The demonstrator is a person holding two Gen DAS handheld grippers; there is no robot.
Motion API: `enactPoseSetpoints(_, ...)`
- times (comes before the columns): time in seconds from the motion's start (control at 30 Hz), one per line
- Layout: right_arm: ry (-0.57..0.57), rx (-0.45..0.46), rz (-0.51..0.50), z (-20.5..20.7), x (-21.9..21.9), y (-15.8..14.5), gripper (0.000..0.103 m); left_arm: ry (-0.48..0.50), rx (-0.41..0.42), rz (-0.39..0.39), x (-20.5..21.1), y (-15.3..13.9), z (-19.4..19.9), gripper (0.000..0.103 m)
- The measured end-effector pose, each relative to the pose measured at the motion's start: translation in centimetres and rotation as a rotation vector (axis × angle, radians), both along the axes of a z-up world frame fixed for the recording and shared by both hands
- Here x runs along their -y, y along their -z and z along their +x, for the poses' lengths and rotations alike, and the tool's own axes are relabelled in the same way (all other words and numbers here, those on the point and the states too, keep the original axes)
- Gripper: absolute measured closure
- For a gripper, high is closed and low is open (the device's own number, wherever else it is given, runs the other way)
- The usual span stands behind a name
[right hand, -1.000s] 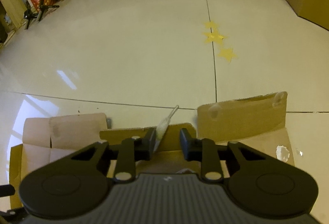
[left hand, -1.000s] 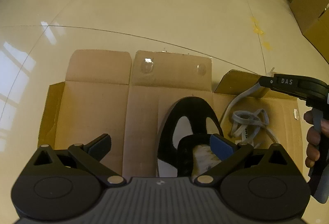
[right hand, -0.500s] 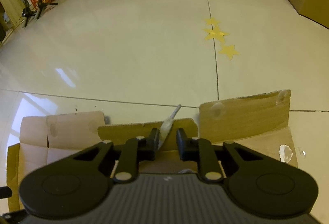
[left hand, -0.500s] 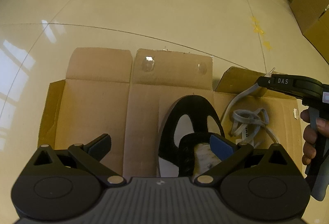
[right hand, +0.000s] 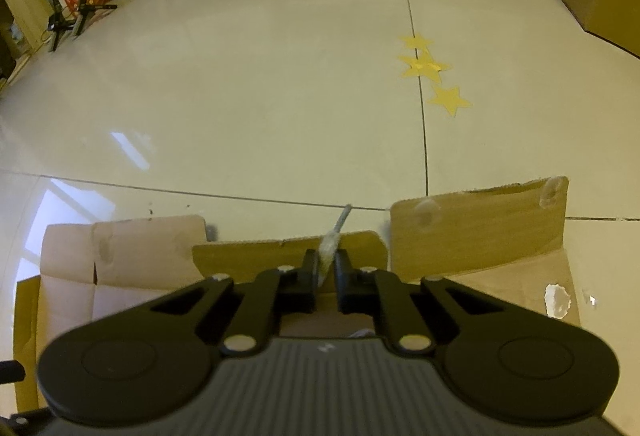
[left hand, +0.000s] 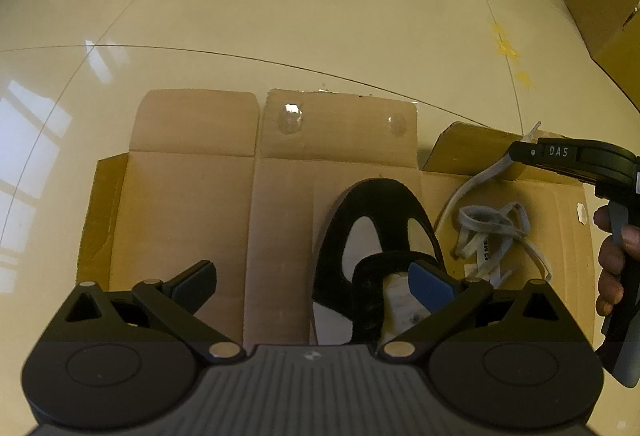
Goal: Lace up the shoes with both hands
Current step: 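Grasp the white shoelace tip with the right gripper, then lift the shoelace with the right gripper while the left gripper approaches the sneaker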
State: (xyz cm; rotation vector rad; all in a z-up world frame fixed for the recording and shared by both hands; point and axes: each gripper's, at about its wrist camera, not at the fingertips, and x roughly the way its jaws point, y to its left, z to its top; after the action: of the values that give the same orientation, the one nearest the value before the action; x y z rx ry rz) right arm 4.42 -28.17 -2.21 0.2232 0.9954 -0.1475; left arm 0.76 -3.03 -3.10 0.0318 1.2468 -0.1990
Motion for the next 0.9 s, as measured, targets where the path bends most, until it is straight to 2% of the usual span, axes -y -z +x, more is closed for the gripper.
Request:
enactPoseSetpoints(0.3,-0.033,0.037,-0.002,-0.7,0.1,-1.5,0.1,-0.005,-0.008,-0.009,-0.3,0.0,0.0,0.001)
enactPoseSetpoints(0.6,-0.182,0.124,-0.083,-2.7,0.4,-4.8,0.101,0.01,-0.008,-0.024,0.1,0.0,-0.1,0.001)
enactPoseSetpoints(0.9,-0.389,0.206,-0.335,-5.8,0.7,-9.5,0.101,0.009,-0.006,-0.03,0.2,-0.1,-0.2,0.001)
